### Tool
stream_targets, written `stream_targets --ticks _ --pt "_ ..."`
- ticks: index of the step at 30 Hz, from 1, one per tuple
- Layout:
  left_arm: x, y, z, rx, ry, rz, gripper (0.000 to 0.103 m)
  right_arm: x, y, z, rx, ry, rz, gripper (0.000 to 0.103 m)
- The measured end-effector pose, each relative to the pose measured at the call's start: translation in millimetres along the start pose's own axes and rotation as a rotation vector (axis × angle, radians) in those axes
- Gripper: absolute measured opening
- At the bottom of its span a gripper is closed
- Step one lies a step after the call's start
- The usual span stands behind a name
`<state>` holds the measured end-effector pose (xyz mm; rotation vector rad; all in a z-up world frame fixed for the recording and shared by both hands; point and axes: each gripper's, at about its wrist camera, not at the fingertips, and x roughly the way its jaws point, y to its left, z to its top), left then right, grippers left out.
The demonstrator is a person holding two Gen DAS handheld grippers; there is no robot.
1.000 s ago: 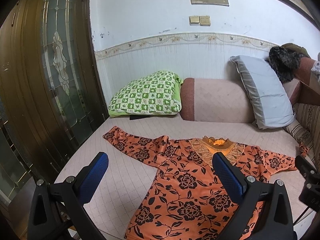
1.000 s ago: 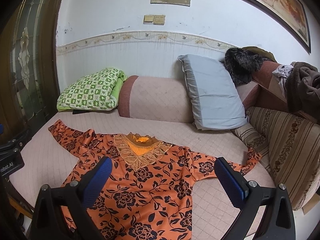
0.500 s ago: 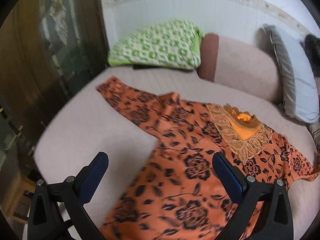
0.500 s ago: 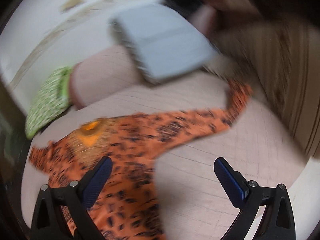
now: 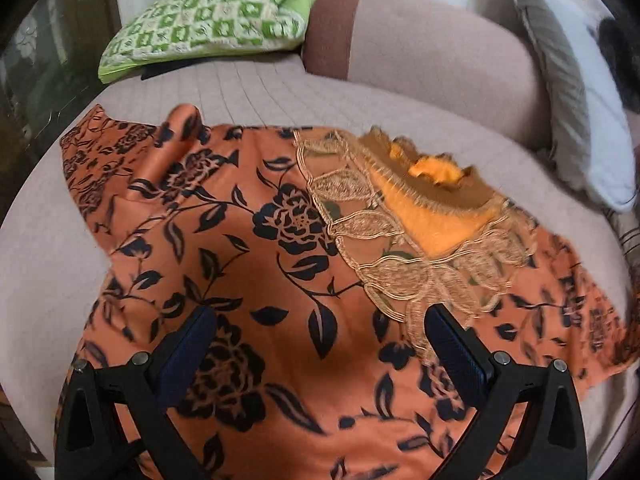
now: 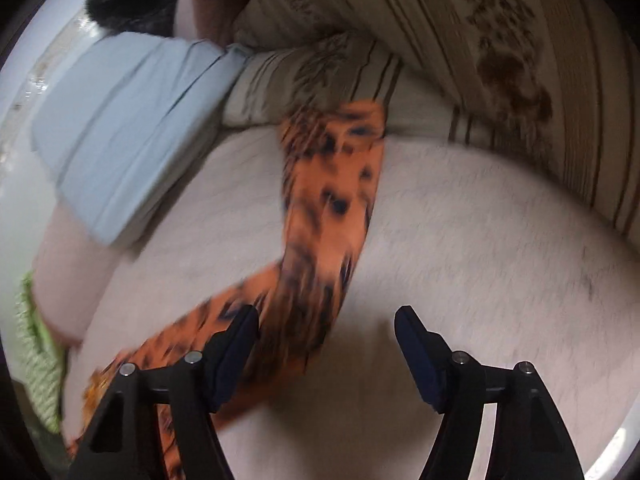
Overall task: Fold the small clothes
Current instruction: 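Grasp a blouse sleeve with the right gripper and lift it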
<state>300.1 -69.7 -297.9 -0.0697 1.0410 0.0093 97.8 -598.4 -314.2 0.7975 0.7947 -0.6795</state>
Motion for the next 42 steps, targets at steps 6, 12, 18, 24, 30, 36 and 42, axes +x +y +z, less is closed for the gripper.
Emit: stream_targets --ticks 6,12,18,24,30,36,42 --pt "6 -4 3 0.056 -0.051 0.069 0.103 46 51 49 -0.103 0.026 -0.245 0.072" --pt "7 14 18 0.029 -0.073 0.089 0.103 84 71 57 -0.192 0.102 -0.439 0.01" --pt "-18 39 37 -0.042 -0.154 0.103 0.103 4 139 42 -0.184 0.036 -0.019 0.01" --pt "-58 106 58 -0.175 -0.277 0.205 0.103 -73 274 -15 -0.306 0.034 0.401 0.01" --pt "-80 187 68 -0.317 -0.329 0.338 0.103 -97 398 -149 -0.425 0.134 0.589 0.01" --pt "-90 250 66 -0.409 -0.327 0.373 0.103 -42 472 -285 -0.541 0.305 0.533 0.017" --pt "-91 283 64 -0.456 -0.309 0.393 0.103 15 482 -366 -0.569 0.441 0.566 0.074"
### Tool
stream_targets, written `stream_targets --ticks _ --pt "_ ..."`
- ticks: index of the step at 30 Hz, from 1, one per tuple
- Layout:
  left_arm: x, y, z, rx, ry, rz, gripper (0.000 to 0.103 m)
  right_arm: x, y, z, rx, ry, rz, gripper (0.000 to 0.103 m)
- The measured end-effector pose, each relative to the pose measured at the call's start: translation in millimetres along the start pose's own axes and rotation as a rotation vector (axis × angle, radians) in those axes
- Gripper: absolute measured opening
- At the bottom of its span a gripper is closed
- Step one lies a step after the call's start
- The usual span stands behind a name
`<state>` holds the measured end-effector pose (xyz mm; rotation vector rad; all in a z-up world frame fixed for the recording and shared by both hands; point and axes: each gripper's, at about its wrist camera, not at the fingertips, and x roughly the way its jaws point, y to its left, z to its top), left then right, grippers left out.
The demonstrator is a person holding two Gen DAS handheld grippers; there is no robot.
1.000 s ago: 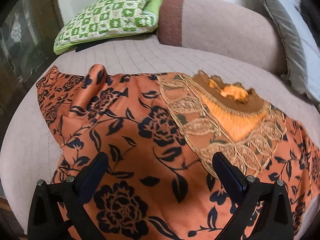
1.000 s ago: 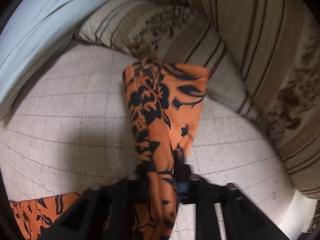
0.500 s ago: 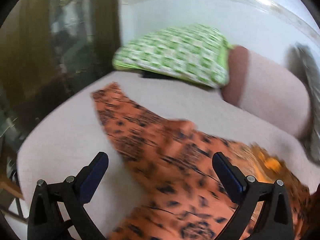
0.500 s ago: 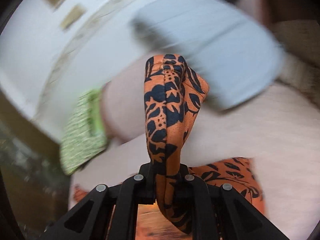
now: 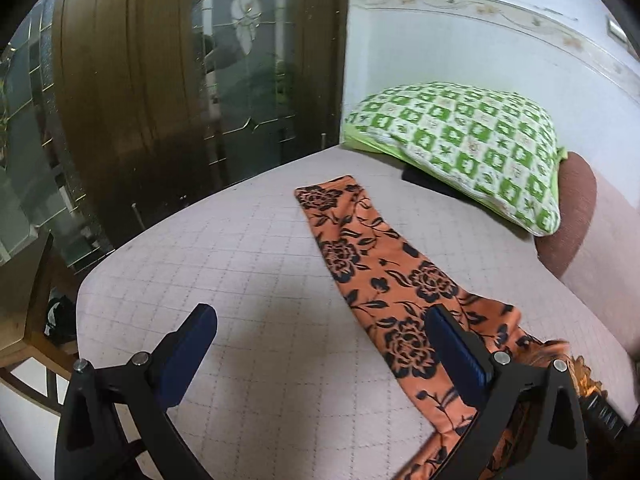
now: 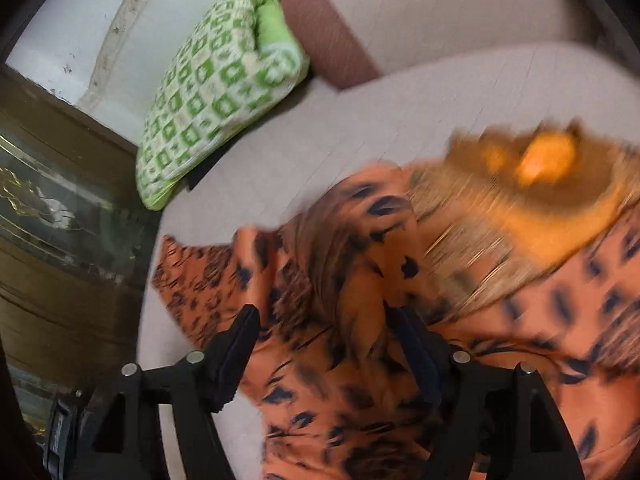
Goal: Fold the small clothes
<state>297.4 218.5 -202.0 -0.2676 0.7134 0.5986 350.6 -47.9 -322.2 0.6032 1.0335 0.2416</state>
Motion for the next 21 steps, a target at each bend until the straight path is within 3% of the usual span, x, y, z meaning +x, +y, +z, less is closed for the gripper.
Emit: stream_targets --ticks 3,5,9,14,18,21 --pt "1 1 0 0.004 0.006 -0.001 0.103 1 18 -15 -0.095 0.027 0.038 0.074" --pt "1 -1 -1 0.012 0.014 -0.008 0.103 -16 34 -17 -0.173 -0.017 0.048 0.074" --pt "5 -5 -4 0.015 0.041 -0.009 0.103 -59 22 -13 -0.215 -0.128 0.028 0.074" --pt "11 -20 -12 0.048 0.084 -0.036 0.103 -96 -48 1 -0.187 -0.166 -0.156 0.073" --pt "14 -46 -20 0.118 0.083 -0.08 0.103 -123 -113 8 -0.085 -0.194 -0.218 0.072" --pt "19 -78 -27 0.174 0.101 -0.176 0.103 -149 -164 6 0.0 -0.208 -0.219 0.072"
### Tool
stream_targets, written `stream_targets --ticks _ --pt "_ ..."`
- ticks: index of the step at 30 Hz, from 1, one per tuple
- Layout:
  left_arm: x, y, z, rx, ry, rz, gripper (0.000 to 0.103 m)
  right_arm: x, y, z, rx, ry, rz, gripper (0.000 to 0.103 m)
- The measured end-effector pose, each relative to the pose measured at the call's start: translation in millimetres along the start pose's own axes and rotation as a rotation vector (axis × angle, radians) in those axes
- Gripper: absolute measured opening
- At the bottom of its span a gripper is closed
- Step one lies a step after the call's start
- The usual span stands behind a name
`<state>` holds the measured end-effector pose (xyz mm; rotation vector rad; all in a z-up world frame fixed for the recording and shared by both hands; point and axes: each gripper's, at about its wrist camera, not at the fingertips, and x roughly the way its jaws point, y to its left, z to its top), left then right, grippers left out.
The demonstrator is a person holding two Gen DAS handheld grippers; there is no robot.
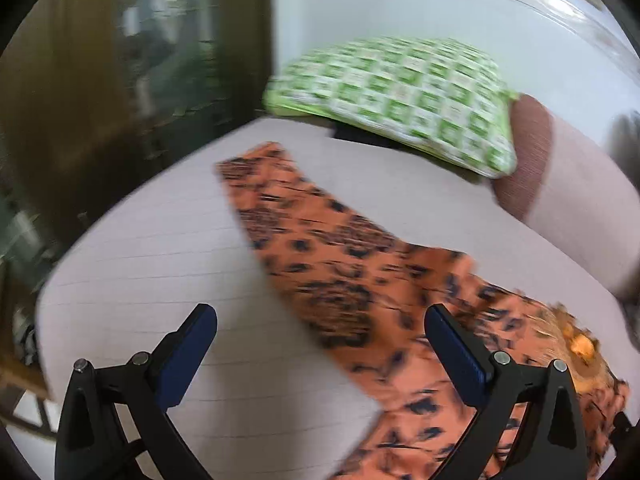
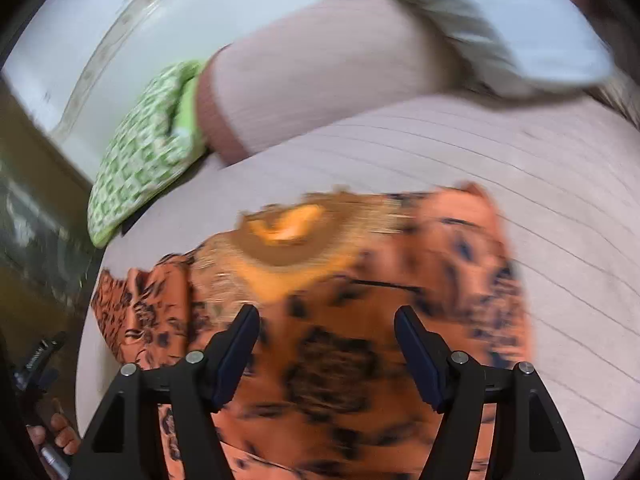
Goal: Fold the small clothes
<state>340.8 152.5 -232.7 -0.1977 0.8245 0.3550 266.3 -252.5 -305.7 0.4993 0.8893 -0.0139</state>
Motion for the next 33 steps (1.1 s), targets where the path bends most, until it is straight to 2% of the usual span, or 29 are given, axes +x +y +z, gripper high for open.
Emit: stream_targets --ticks 3,5,7,8,10,12,13,16,19,21,22,23,24,25,30,33 --pt "12 -30 -1 0.064 0.022 -0.082 0.103 -8 -35 -7 0.033 0.006 -0.002 0.072" --pt "21 -53 -4 0.111 0.064 -0.152 0.102 -7 -50 -17 0.036 0.026 0.011 0.072" --pt "31 -65 -7 0.108 0.111 -0.213 0.101 -6 -62 -24 0.058 0.04 0.044 0.072" --pt "37 -71 -8 0.099 0.136 -0.234 0.096 -3 -67 -26 0.08 0.049 0.064 0.072" --pt "48 -77 -9 0.095 0.167 -0.252 0.085 2 -75 -26 0.133 0.072 0.099 0.072" --pt "62 -83 -10 0.088 0.208 -0.284 0.075 8 -75 -26 0.137 0.086 0.103 0.072" --pt "69 -87 -11 0.083 0.23 -0.297 0.067 8 -75 -26 0.132 0.09 0.102 0.072" --pt "82 -96 -13 0.08 0.265 -0.306 0.064 8 -76 -27 0.135 0.101 0.113 0.073" --pt "87 -104 -14 0.086 0.262 -0.319 0.062 8 -77 -28 0.142 0.105 0.121 0.073" --pt "90 -105 -15 0.095 0.271 -0.339 0.037 8 -78 -28 0.144 0.105 0.121 0.073" --pt "93 -106 -17 0.092 0.296 -0.361 0.021 8 -78 -28 0.146 0.104 0.12 0.073" --pt "96 -106 -18 0.076 0.317 -0.378 0.019 9 -78 -29 0.149 0.104 0.118 0.073" --pt "96 -104 -20 0.062 0.313 -0.383 0.018 8 -79 -29 0.149 0.103 0.115 0.073" --pt "95 -103 -20 0.055 0.298 -0.389 0.011 8 -78 -29 0.147 0.102 0.111 0.073" --pt "70 -101 -17 0.07 0.218 -0.42 0.008 7 -76 -31 0.131 0.089 0.095 0.071" --pt "52 -96 -15 0.095 0.174 -0.379 0.008 6 -76 -33 0.136 0.081 0.092 0.071"
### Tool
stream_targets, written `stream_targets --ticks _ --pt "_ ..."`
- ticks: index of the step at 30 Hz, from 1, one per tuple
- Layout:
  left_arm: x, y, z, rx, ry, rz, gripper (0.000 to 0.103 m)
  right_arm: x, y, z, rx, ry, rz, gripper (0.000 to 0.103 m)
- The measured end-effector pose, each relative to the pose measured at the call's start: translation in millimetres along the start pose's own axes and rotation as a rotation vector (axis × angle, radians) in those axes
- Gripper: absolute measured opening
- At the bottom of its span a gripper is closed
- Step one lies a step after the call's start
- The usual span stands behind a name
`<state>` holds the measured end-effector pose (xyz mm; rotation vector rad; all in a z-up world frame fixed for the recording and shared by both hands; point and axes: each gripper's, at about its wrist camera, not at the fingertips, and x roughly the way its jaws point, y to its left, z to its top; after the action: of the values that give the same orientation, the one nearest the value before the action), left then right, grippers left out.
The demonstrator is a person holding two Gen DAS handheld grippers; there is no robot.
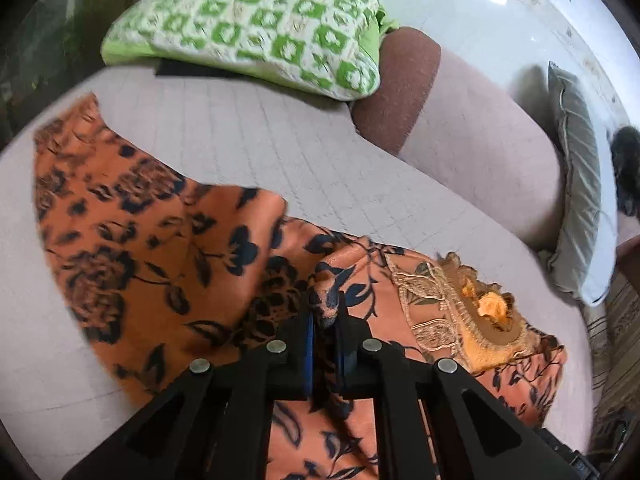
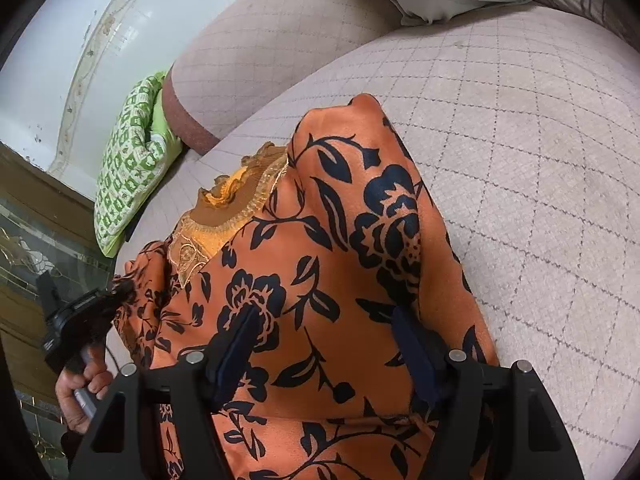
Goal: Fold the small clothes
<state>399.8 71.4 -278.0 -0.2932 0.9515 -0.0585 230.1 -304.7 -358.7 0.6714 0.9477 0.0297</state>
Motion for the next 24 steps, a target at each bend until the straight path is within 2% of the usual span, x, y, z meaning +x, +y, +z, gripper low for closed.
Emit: stream_targets --ticks 6,10,12,15,20,22,24 --pt "-29 21 -7 -0.016 0.033 0.084 0.008 0 5 -6 -0.032 -0.02 -0.035 0.071" --pt "-42 40 -34 0.0 0.058 0.154 0.008 1 5 -4 -0.017 -0.021 -0.048 0.071" --pt "-45 56 -50 -0.015 0.095 0.166 0.008 1 4 -4 -0.013 -0.021 -0.052 0.071" --pt "-37 78 -61 -0.09 0.178 0.14 0.008 1 5 -4 -0.011 -0.017 -0.06 0.071" --pt "-47 85 -58 -0.135 0.172 0.114 0.012 -4 9 0 -0.003 -0.001 -0.067 0.072" --pt "-56 86 -52 -0.117 0.137 0.135 0.014 -6 10 2 0.002 -0.012 -0.064 0.072" --pt "-66 89 -47 -0.1 0.085 0.19 0.014 -12 13 3 -0.003 -0.045 -0.033 0.072"
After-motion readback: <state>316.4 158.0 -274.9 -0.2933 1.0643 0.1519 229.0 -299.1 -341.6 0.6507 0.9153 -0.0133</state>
